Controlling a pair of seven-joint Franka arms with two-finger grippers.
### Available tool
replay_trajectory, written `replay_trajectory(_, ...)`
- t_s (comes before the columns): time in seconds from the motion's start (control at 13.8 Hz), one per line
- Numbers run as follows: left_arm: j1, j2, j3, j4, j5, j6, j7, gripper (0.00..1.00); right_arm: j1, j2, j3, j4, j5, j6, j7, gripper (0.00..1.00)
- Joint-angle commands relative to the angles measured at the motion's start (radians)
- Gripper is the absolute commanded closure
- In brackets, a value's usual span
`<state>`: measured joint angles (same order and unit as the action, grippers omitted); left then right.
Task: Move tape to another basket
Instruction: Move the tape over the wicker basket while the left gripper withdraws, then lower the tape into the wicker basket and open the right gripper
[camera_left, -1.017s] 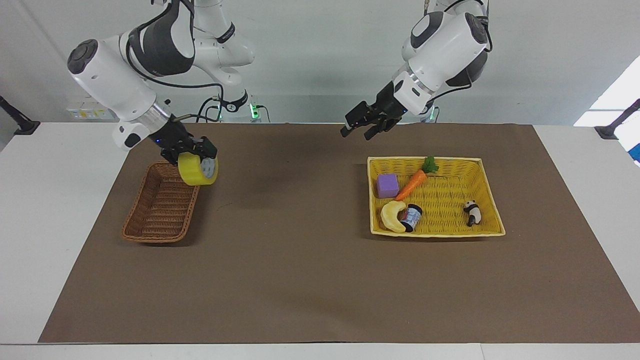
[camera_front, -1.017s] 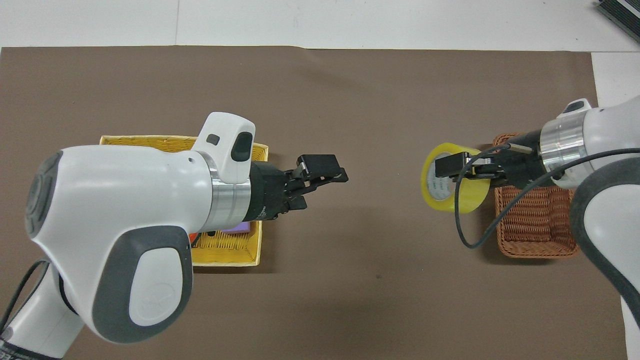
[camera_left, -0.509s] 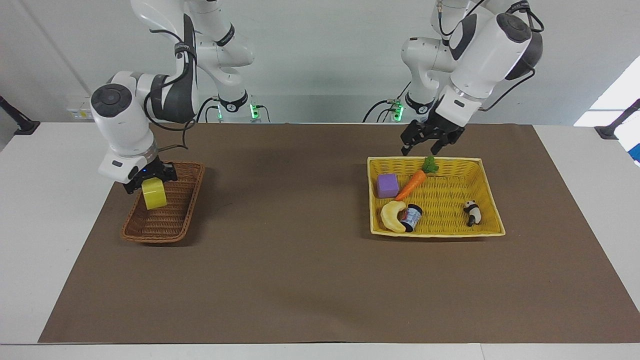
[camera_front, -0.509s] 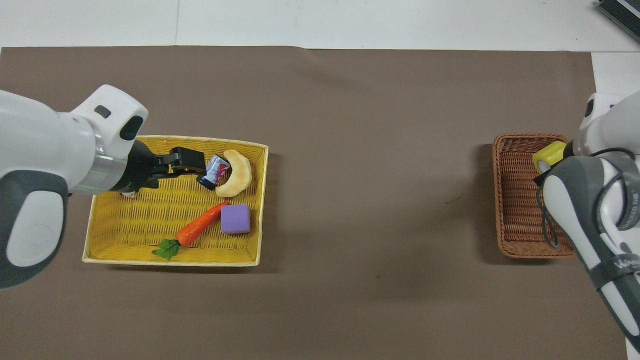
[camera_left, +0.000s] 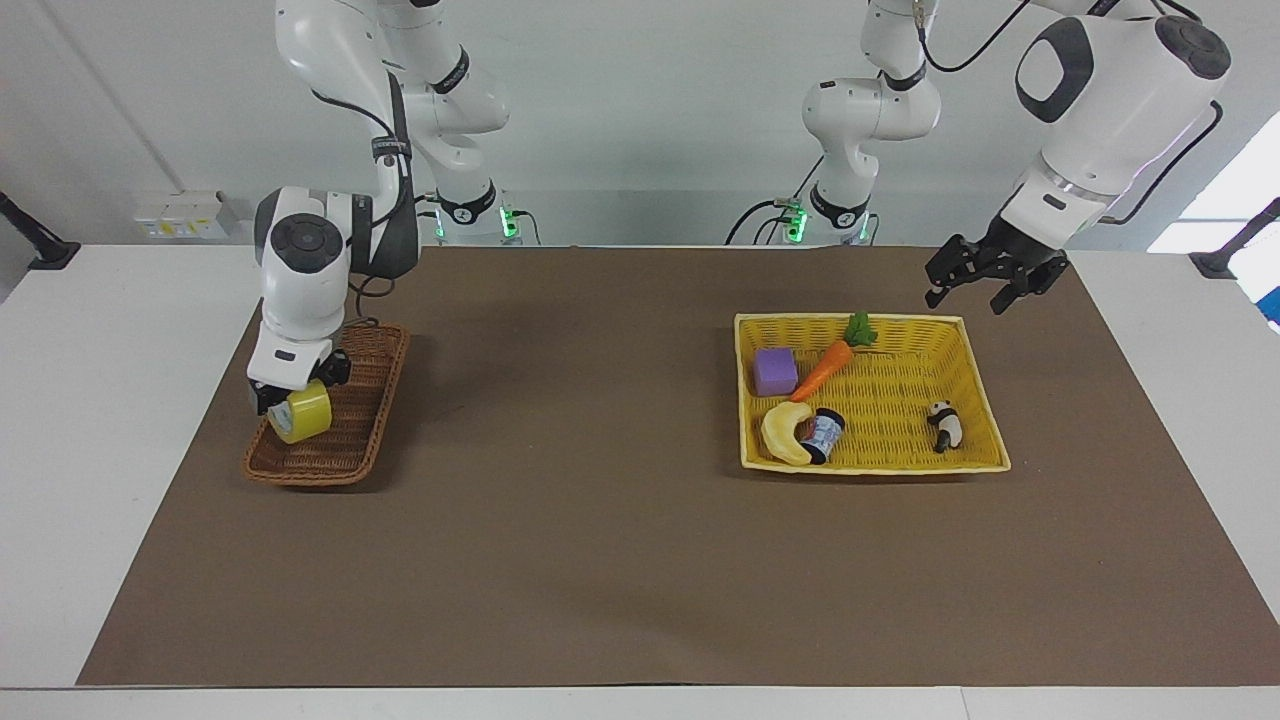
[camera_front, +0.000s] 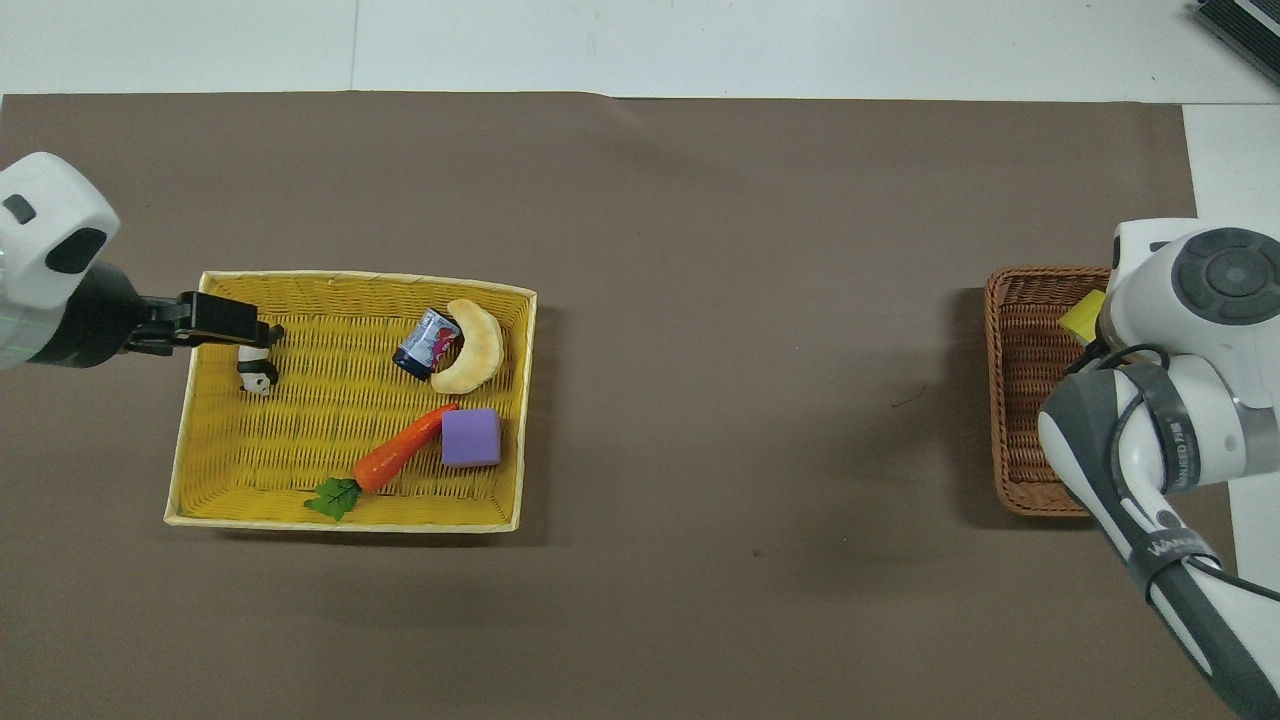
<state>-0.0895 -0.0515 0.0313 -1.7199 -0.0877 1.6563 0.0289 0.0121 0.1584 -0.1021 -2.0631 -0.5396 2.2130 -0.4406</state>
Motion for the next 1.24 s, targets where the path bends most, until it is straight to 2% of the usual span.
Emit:
replay_trajectory(0.0, 0.004, 0.08, -0.014, 0.181, 0.071, -0.159, 0.019, 0.0, 0.002, -0.014, 0.005, -0.055, -0.054, 0.033, 0.088, 1.0)
replay_trajectory(0.22, 0.004, 0.073, -0.013, 0.189, 0.068, -0.147, 0.029, 0.0, -0.006, -0.022, 0.005, -0.109, -0.056, 0.092, 0.102, 1.0)
replay_trajectory(0.29, 0.007, 0.071, -0.013, 0.187, 0.068, -0.147, 0.025, 0.0, -0.011, -0.03, 0.005, -0.132, -0.056, 0.108, 0.112, 0.89)
replay_trajectory(0.44, 0.011, 0.05, -0.013, 0.187, 0.066, -0.147, 0.023, 0.0, -0.008, -0.039, 0.007, -0.14, -0.056, 0.1, 0.126, 0.2)
replay_trajectory(0.51, 0.011, 0.029, -0.013, 0.187, 0.066, -0.147, 0.023, 0.0, -0.003, -0.04, 0.008, -0.14, -0.053, 0.09, 0.138, 0.0)
replay_trajectory(0.73, 0.011, 0.001, -0.013, 0.187, 0.065, -0.155, 0.023, 0.0, -0.006, -0.054, 0.008, -0.14, -0.022, 0.077, 0.135, 0.0)
replay_trajectory(0.87, 0.011, 0.002, -0.013, 0.187, 0.066, -0.155, 0.023, 0.0, -0.001, -0.077, 0.008, -0.14, 0.086, 0.064, 0.114, 0.0)
replay_trajectory(1.16, 0.011, 0.001, -0.013, 0.187, 0.066, -0.155, 0.025, 0.0, 0.014, -0.143, 0.008, -0.1, 0.352, -0.048, 0.092, 0.0)
